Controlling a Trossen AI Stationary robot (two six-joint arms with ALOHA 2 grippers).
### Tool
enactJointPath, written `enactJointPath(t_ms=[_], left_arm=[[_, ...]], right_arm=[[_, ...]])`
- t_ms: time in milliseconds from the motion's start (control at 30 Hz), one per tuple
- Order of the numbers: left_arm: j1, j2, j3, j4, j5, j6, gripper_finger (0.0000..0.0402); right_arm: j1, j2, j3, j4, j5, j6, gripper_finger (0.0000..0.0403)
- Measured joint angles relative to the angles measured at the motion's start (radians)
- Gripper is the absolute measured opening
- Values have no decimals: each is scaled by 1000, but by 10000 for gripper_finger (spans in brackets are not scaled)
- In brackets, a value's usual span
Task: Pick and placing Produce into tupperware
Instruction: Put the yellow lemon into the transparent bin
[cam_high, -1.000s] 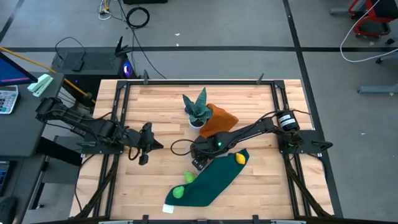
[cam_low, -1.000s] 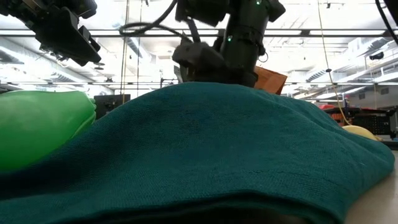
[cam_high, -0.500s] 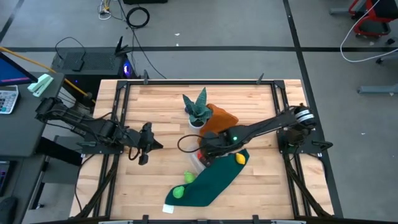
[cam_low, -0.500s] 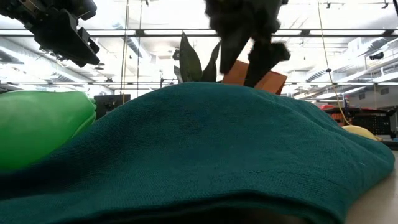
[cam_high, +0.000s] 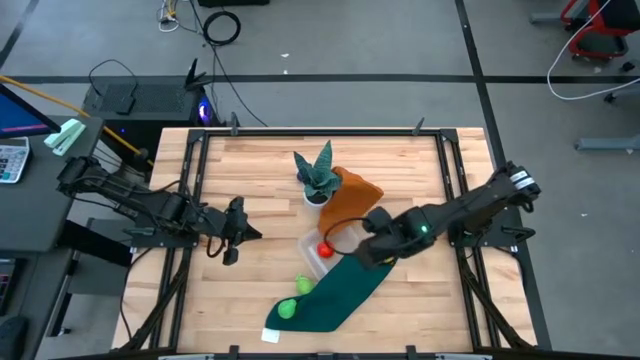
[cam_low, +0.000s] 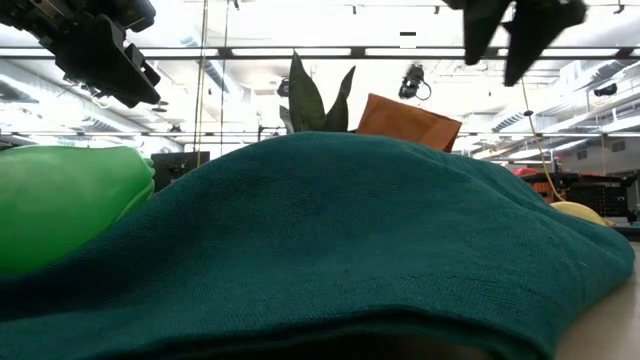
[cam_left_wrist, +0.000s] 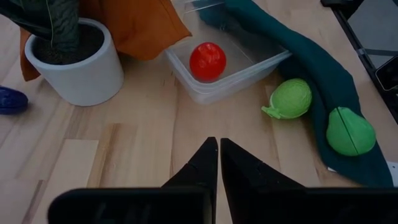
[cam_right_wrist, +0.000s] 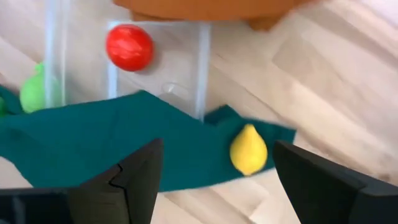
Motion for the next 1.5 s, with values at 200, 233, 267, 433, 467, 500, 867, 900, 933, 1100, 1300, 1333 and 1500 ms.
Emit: enactJointPath(t_ms=[200,233,267,433,467,500,867,900,933,1100,1300,1333,1500], left_arm=[[0,0,0,1,0,0,29],[0,0,0,1,0,0,31],[0,0,0,1,0,0,32],[1,0,0,6,0,-18,36],[2,0,0,6,0,-20,36],[3,0,0,6,0,-22,36],[5,0,0,6,0,-45,31],[5,0,0,6,0,-45,33],[5,0,0,6,0,-45,34],[5,0,0,5,0,-45,33],[5,0,0,5,0,-44,28],[5,0,0,5,0,-44,29],[5,0,0,5,0,-45,36]], right_arm=[[42,-20,-92,0,-8,170,262],[46,-20,-111,4,-19,186,262],[50,-20,-130,12,-33,193,262],[48,-20,-236,129,-89,213,267],[46,-20,-256,151,-93,217,268],[43,-20,-277,175,-107,224,269],[34,-19,-420,301,-167,246,268],[32,-19,-429,309,-166,245,268],[27,-19,-436,322,-166,245,268],[2,-18,-458,357,-166,217,268],[-32,-18,-486,412,-165,171,268],[-36,-18,-492,425,-165,169,268],[-48,-18,-518,443,-167,177,268]])
